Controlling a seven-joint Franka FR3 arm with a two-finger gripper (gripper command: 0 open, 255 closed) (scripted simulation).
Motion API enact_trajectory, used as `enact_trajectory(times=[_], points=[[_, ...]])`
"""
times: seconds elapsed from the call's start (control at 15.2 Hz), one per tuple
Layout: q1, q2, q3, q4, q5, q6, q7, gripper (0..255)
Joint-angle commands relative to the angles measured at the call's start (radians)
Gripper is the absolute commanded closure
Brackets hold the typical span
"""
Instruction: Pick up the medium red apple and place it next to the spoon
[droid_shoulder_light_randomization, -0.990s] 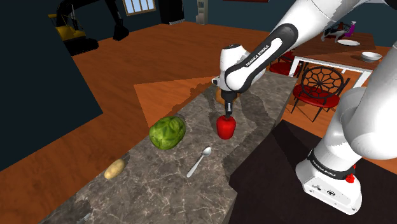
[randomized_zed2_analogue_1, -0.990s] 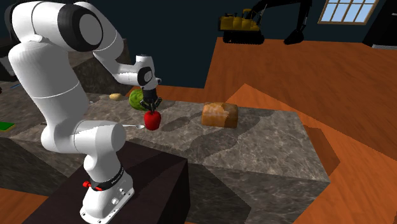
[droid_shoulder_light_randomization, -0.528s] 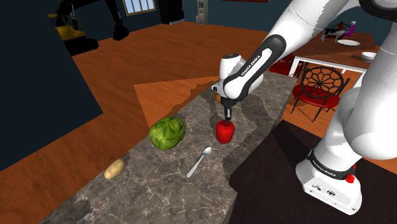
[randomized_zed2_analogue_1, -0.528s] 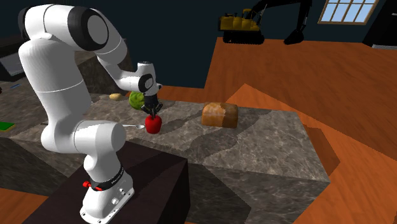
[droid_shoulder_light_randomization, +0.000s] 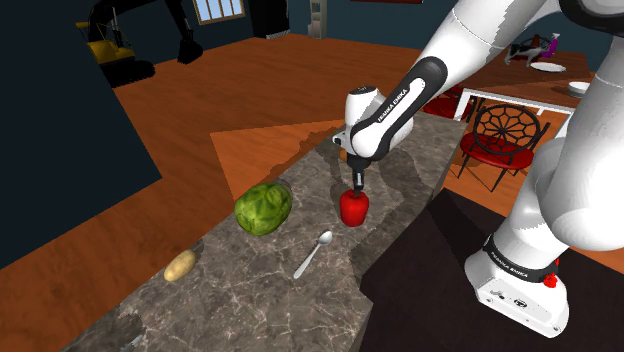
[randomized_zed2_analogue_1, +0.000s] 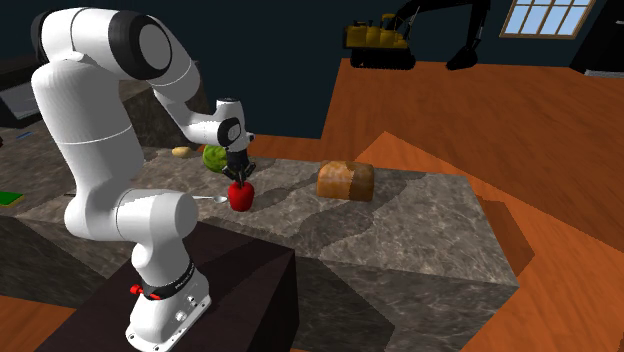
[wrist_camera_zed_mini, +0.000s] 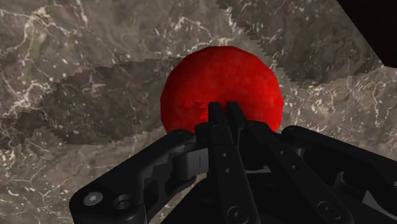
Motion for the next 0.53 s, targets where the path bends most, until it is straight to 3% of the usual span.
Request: enact_trajectory(times=[0.0,0.33,0.46], points=[[0.0,0.0,0.0,0.0,0.0,0.0,0.0,0],[0.0,0.0,0.0,0.0,0.0,0.0,0.0,0],[0.002,-0.066,-0.007,0.01,-0.031,-0.074,0.022,0]])
